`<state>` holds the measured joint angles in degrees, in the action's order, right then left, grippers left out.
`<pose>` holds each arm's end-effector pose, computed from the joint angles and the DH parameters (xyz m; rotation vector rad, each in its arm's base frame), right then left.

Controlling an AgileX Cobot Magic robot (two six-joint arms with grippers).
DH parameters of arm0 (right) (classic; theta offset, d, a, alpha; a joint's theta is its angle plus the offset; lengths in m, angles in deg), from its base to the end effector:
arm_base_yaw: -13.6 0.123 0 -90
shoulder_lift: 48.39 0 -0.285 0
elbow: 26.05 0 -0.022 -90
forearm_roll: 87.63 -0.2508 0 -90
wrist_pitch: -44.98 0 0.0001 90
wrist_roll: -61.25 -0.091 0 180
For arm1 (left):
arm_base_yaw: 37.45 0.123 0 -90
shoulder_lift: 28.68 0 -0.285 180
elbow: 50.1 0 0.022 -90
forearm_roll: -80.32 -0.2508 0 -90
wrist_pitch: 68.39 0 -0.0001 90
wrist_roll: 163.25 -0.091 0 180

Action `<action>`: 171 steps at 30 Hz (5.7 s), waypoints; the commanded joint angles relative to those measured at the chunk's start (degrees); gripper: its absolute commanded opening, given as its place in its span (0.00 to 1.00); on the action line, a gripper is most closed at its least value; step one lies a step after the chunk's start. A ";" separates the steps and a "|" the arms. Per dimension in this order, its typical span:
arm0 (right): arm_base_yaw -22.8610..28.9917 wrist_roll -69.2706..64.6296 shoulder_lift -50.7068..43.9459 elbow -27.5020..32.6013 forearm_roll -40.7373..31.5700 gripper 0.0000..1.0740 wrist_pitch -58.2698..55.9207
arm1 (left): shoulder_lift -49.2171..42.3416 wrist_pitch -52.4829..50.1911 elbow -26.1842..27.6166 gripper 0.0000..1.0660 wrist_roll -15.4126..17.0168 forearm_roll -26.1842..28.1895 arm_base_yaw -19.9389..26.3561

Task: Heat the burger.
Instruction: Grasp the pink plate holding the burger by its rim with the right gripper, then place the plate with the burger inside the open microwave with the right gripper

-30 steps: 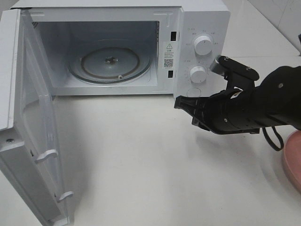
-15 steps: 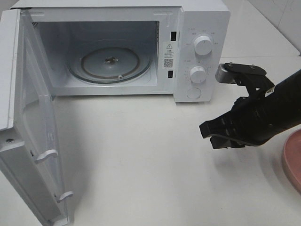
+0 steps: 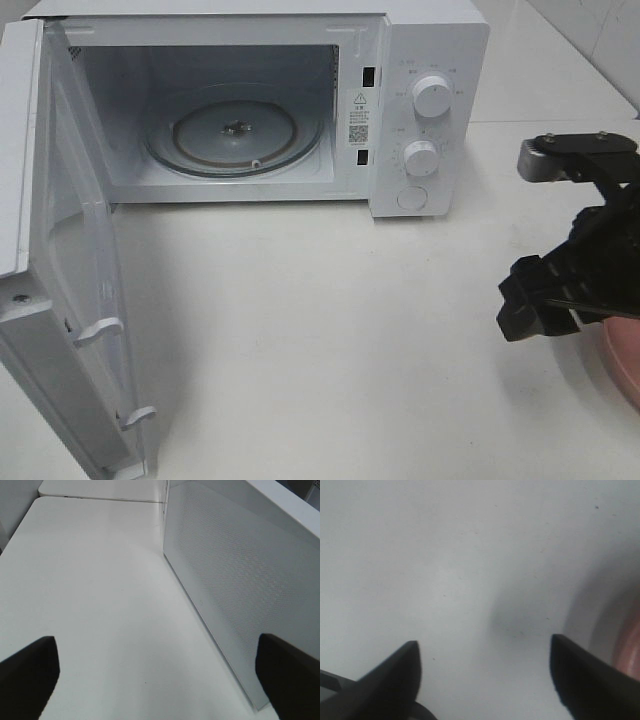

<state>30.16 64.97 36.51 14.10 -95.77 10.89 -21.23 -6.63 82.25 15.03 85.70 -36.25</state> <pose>0.2138 0.0711 0.1962 -0.3484 2.7632 0.1975 -0.0084 -0.0077 0.2806 0.0158 2.0369 -0.0802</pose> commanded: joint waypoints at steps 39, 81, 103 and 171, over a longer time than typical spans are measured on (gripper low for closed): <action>-13.87 -11.00 16.79 0.00 13.12 0.85 6.82 | -1.32 -0.52 0.06 0.94 0.11 0.23 0.06; -13.69 -14.44 24.18 -0.11 18.28 0.00 6.19 | -1.32 -0.52 0.06 0.94 0.11 0.23 0.06; -1.03 -32.60 18.56 -0.52 36.55 0.00 -3.09 | -1.32 -0.52 0.06 0.94 0.17 0.23 0.06; 49.22 -39.65 18.22 0.11 42.46 0.01 -22.69 | -1.32 -0.52 0.06 0.94 0.17 0.23 0.06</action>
<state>78.40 25.95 55.31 14.04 -56.35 -8.94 -21.23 -6.63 82.25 15.03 85.70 -36.25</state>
